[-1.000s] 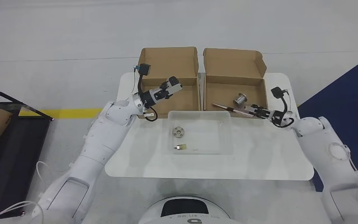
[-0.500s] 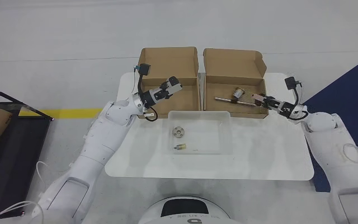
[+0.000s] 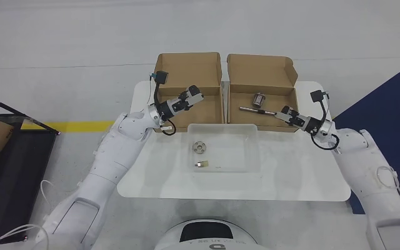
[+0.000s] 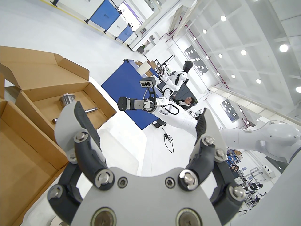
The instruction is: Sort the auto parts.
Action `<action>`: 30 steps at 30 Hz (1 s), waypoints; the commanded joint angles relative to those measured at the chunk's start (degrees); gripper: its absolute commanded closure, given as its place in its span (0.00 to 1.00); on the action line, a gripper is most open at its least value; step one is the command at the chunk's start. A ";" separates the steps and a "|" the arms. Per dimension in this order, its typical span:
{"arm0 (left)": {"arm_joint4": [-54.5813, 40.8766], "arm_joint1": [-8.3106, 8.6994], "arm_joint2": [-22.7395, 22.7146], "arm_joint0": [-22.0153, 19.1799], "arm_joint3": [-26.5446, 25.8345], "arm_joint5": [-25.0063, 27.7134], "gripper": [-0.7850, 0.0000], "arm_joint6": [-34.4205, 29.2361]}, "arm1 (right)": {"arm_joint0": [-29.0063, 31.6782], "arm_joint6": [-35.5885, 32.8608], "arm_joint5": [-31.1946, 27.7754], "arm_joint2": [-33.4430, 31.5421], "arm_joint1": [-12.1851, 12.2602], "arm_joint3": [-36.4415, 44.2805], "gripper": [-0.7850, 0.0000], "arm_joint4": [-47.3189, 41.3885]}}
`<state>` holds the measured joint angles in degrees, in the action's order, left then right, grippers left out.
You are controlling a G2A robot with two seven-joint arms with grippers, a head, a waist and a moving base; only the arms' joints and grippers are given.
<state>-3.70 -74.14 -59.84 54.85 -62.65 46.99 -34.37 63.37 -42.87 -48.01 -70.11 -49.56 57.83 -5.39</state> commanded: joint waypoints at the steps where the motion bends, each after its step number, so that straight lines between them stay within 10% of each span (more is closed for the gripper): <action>1: 3.66 0.61 -1.19 0.84 -2.35 -0.66 0.00 -0.44 | 0.00 0.00 -0.02 0.00 0.00 0.01 0.00 0.00; 13: 11.03 6.72 -10.69 15.69 -26.87 -0.39 0.00 -22.43 | 0.00 0.00 -0.02 0.00 0.00 0.01 0.00 0.00; 22: 12.67 6.76 -10.55 15.59 -27.06 -0.90 0.00 -22.92 | 0.00 0.00 -0.02 0.00 0.00 0.01 0.00 0.00; 30: 43.56 5.12 4.42 9.75 -35.54 -17.34 0.00 -28.07 | 0.00 0.00 -0.02 0.00 0.00 0.01 0.00 0.00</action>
<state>33.83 -68.71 -58.33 66.07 -98.38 31.52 -60.75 63.37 -42.87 -48.03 -70.11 -49.56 57.84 -5.39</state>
